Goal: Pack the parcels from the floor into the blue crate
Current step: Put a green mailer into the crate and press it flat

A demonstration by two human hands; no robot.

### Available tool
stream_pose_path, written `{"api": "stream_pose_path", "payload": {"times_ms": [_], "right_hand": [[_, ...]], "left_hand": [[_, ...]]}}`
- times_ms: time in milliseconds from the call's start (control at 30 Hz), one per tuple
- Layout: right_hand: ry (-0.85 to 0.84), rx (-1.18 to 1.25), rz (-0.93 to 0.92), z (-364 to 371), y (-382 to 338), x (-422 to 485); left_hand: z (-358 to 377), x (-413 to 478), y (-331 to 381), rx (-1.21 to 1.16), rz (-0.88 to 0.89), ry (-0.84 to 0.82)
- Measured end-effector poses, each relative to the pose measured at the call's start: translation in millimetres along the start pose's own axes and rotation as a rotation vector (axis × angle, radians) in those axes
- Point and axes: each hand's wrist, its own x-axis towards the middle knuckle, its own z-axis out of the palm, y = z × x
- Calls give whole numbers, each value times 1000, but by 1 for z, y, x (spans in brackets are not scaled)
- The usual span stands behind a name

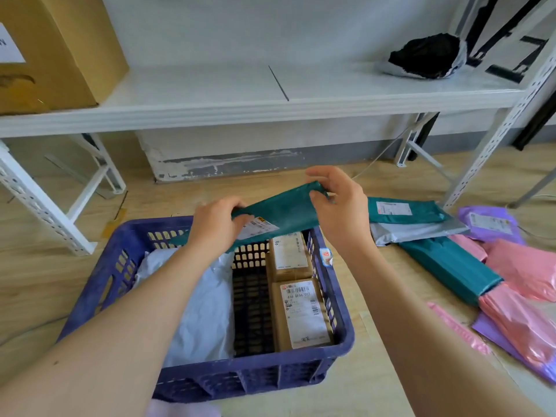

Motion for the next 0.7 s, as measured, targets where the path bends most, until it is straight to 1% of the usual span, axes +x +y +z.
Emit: {"api": "stream_pose_path", "payload": {"times_ms": [67, 167, 233, 367, 467, 533, 600, 700], "right_hand": [[10, -29, -3, 2, 5, 2], [13, -90, 22, 7, 14, 2], [-26, -53, 90, 14, 19, -2], [-143, -4, 245, 32, 30, -12], [-201, 2, 353, 46, 41, -14], [-245, -5, 429, 55, 47, -14], [-274, -7, 468, 61, 52, -15], [-296, 27, 495, 67, 55, -13]], "left_hand": [[-1, 1, -2, -96, -64, -2], [-5, 5, -4, -199, -170, 49], [-7, 6, -8, -338, -266, 74], [-6, 6, -16, -702, -471, 117], [-6, 6, -19, -863, -587, 105], [-6, 5, -22, -955, -649, 91], [-7, 6, -26, -1007, -689, 75], [-11, 13, -29, -1037, -679, 38]]}}
